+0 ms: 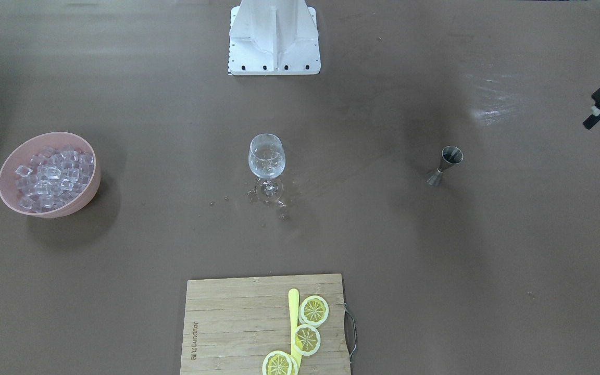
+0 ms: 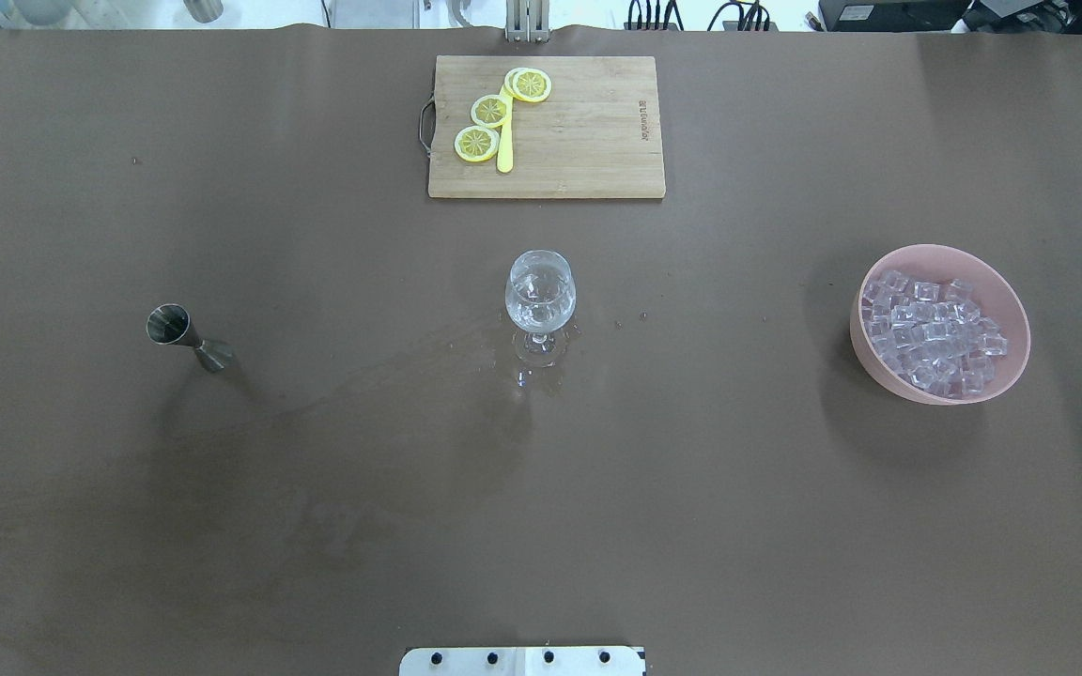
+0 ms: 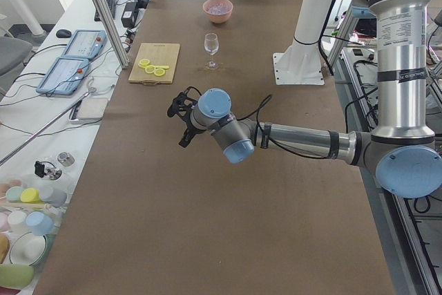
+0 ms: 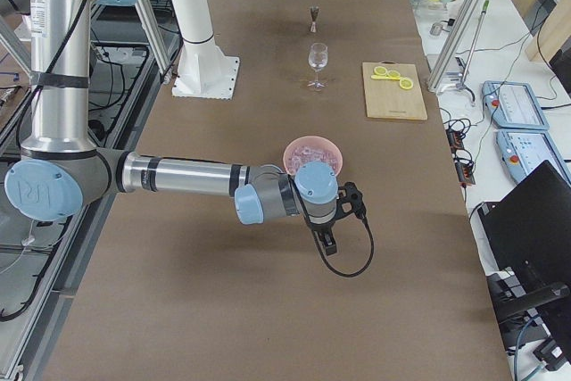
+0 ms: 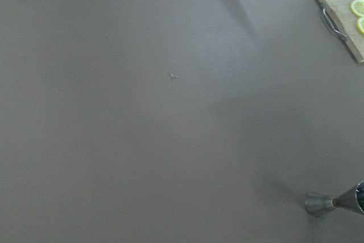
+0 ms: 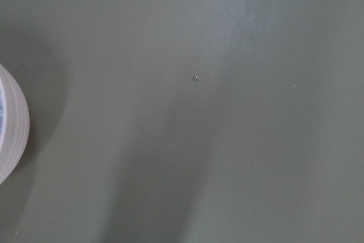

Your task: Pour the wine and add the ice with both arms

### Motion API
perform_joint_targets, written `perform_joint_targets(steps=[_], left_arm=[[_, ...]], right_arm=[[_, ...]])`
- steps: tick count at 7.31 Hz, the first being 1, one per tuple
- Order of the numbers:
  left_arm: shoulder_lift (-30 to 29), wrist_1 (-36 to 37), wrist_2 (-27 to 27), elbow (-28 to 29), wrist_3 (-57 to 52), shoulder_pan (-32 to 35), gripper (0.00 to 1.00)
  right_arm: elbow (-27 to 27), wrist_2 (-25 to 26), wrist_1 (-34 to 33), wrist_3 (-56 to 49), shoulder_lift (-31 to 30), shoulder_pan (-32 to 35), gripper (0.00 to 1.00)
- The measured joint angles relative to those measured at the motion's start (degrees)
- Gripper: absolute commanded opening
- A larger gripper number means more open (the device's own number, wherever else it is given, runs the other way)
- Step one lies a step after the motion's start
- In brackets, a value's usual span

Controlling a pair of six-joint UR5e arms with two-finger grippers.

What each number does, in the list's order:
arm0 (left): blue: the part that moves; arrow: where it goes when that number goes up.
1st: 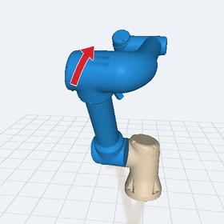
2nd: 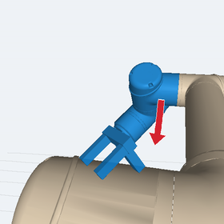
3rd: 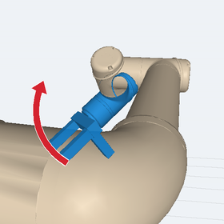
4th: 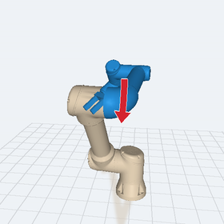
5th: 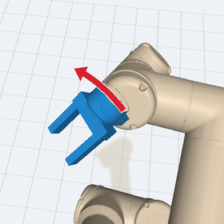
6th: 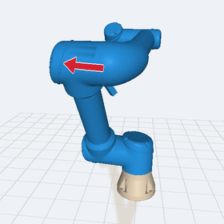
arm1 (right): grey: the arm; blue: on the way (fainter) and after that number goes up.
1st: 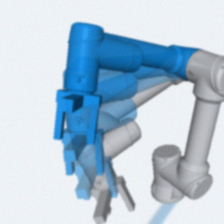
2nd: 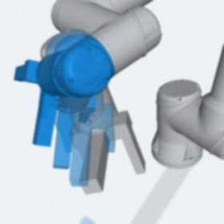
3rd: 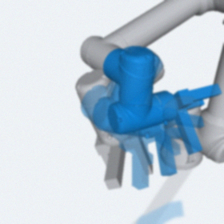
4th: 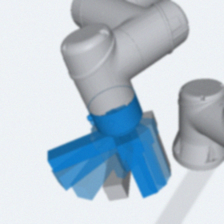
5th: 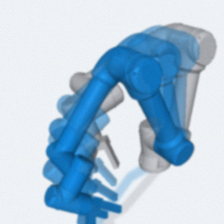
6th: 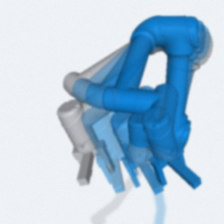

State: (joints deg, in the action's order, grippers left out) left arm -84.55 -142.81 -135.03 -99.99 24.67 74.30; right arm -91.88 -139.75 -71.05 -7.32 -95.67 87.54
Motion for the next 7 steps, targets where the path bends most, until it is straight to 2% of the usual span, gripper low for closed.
perform_joint_targets(steps=[2, 3, 5, 7], left_arm=[[-1.0, -15.6, 9.3, 5.4, 3.3, -7.9, 0.98], [-1.1, -25.0, 11.5, 9.1, 5.0, -10.8, 0.98], [-1.2, -40.1, 12.8, 16.5, 5.0, -14.7, 0.97], [-1.4, -46.9, 13.3, 19.7, 3.8, -17.9, 0.97]], right_arm=[[0.8, -0.4, 0.8, 0.0, -0.4, 0.0, 1.0], [1.0, -0.4, 0.9, 0.0, -0.4, 0.0, 1.0], [1.2, -0.5, 1.0, -0.1, -0.4, 0.0, 1.0], [1.2, -0.5, 1.0, -0.1, -0.4, 0.0, 1.0]])
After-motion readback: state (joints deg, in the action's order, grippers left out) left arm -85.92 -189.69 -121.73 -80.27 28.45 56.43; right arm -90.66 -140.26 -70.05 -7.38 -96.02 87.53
